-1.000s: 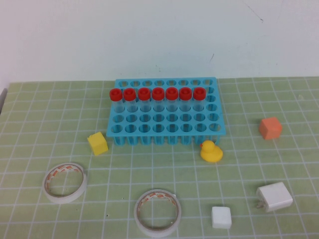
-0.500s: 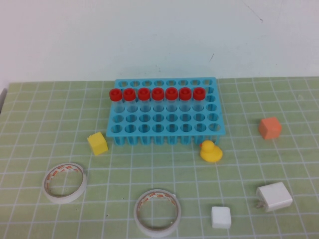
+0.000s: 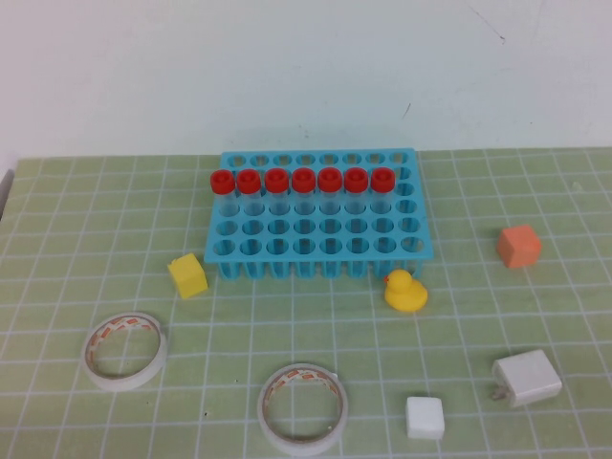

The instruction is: Place the test tubes

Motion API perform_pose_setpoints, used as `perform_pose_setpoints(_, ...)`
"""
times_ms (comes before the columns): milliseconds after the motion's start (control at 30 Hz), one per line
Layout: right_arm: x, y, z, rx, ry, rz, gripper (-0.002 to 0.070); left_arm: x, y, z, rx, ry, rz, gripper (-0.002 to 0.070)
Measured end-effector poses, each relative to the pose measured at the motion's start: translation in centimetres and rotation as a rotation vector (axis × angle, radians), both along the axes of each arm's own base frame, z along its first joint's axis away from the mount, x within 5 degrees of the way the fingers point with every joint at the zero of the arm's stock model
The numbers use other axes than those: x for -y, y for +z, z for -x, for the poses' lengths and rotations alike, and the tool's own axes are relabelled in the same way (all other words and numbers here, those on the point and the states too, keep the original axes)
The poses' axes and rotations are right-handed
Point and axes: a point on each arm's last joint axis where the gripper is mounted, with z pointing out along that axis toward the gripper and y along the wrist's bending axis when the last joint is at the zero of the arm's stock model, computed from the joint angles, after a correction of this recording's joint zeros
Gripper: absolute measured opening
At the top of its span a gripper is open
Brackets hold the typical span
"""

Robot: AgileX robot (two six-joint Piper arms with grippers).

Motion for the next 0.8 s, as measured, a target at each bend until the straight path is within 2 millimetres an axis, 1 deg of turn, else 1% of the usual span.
perform_pose_setpoints(67, 0.2, -1.1, -0.2, 0.056, -0.057, -0.016, -0.0001, 0.0, 0.0, 0.0, 0.0, 0.0, 0.0, -0.0001)
perform_pose_setpoints(200, 0.6, -4.6, -0.4, 0.099, -0.128, -0.027, -0.0001, 0.0, 0.0, 0.0, 0.0, 0.0, 0.0, -0.0001)
perform_pose_setpoints(267, 0.7, -6.2, -0.6, 0.086, -0.151, -0.028, -0.0001, 0.0, 0.0, 0.0, 0.0, 0.0, 0.0, -0.0001)
perform_pose_setpoints(333, 0.8, -8.2, -0.8, 0.037, -0.163, -0.031, -0.0001, 0.0, 0.0, 0.0, 0.0, 0.0, 0.0, -0.0001)
perform_pose_setpoints(400, 0.8, -9.5, -0.9, -0.009, -0.168, -0.032, -0.0001, 0.0, 0.0, 0.0, 0.0, 0.0, 0.002, -0.0001)
perform_pose_setpoints(800, 0.8, -9.6, -0.8, -0.02, -0.167, -0.032, -0.0001, 0.0, 0.0, 0.0, 0.0, 0.0, 0.002, -0.0001)
